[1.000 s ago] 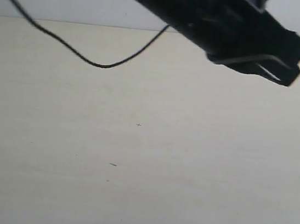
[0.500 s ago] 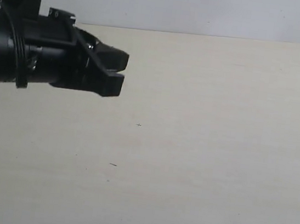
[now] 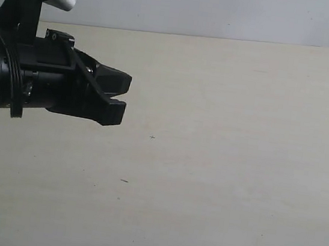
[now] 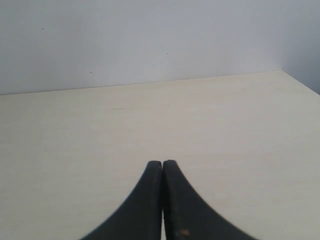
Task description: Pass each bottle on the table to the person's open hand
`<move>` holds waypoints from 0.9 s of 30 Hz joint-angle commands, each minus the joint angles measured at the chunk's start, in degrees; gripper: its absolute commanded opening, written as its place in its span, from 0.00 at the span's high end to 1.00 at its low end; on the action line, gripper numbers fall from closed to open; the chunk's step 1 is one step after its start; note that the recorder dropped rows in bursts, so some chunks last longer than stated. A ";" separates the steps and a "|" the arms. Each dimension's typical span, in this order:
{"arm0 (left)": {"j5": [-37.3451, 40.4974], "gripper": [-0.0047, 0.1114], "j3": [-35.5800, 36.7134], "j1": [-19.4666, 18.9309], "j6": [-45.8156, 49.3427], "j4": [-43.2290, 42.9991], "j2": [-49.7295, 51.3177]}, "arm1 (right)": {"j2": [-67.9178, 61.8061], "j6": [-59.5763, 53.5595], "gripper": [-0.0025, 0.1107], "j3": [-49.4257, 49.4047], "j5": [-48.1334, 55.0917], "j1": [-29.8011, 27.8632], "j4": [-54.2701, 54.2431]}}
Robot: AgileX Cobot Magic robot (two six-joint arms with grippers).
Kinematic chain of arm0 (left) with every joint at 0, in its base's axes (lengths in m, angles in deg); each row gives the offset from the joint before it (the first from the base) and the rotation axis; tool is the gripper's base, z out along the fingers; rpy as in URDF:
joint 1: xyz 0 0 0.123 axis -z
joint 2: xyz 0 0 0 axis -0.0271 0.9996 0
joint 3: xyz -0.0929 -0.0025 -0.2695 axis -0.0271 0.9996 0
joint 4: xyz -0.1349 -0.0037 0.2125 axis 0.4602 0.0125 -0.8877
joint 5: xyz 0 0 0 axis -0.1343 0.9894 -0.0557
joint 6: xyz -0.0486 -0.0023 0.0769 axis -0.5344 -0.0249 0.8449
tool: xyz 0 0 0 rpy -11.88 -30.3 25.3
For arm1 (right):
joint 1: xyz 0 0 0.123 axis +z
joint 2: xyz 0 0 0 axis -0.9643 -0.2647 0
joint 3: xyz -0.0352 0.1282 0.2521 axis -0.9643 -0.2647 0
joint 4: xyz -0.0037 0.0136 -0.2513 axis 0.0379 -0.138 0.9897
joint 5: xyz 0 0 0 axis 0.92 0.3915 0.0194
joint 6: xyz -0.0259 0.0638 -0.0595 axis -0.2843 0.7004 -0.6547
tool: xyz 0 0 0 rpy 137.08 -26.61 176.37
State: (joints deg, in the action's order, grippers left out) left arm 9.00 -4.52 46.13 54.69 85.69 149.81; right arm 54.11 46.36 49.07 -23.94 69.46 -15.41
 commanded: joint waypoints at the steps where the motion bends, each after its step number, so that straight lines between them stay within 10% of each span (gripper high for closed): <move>1: -0.26 0.96 0.29 -0.12 0.17 0.45 -0.40 | 0.31 -0.15 0.98 -0.27 -0.41 0.16 0.08; 10: -2.30 0.96 0.67 -2.25 4.08 -4.04 -4.33 | 0.31 -0.15 0.98 -0.27 -0.41 0.16 0.08; 22: 1.87 0.96 18.41 -31.65 -1.12 -1.46 -42.41 | 0.31 -0.04 0.98 -0.27 -0.41 0.16 0.08; 27: 1.49 0.96 22.57 -38.16 -1.12 0.24 -54.24 | 0.31 -0.14 0.98 -0.27 -0.41 0.16 0.08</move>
State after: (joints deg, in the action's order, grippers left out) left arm 10.41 17.07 9.34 54.00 85.22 98.33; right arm 54.11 46.36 49.07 -23.94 69.46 -15.41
